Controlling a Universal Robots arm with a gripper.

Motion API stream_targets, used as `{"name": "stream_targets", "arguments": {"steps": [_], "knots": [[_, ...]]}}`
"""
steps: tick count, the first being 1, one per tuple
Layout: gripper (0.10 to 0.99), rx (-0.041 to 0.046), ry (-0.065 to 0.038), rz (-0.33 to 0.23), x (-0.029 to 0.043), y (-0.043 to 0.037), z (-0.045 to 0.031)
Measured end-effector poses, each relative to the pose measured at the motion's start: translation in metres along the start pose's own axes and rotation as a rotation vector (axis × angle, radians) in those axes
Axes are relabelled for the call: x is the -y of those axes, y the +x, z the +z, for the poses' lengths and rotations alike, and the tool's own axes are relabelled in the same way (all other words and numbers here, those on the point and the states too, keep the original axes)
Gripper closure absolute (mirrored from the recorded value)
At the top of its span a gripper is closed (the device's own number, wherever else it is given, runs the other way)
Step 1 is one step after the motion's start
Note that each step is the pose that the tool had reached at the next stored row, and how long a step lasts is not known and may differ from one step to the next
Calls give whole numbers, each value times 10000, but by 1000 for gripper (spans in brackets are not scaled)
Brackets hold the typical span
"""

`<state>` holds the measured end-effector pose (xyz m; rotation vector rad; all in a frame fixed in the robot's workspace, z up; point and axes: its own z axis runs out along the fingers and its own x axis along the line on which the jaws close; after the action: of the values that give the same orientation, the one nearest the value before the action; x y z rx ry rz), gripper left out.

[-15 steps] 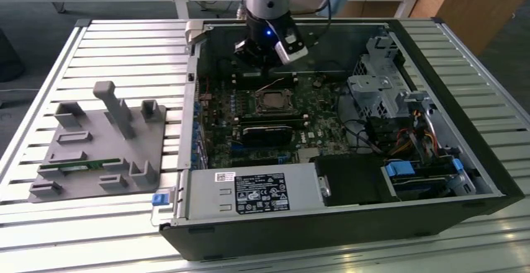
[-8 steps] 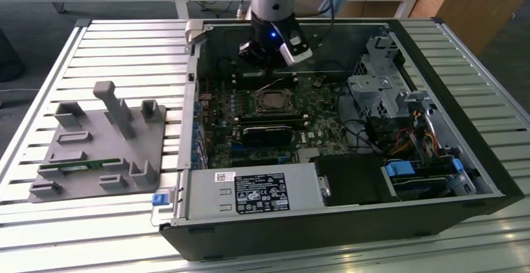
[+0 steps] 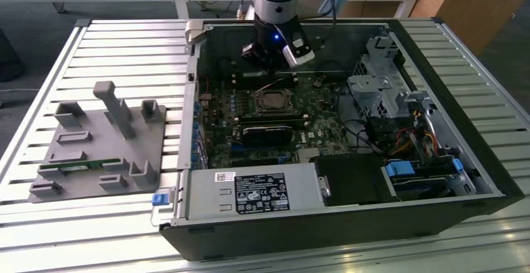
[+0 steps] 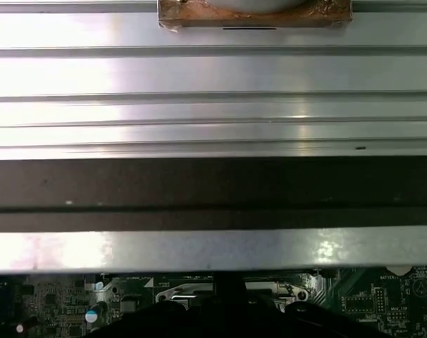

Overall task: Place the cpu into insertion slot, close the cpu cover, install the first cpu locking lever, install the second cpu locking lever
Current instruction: 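Install the first cpu locking lever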

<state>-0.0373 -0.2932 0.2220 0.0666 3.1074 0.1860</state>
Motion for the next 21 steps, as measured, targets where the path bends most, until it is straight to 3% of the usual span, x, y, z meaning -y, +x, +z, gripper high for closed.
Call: {"name": "stream_targets", "arguments": {"steps": [21], "knots": [[980,-63,2,7,-4,-183,139]]}}
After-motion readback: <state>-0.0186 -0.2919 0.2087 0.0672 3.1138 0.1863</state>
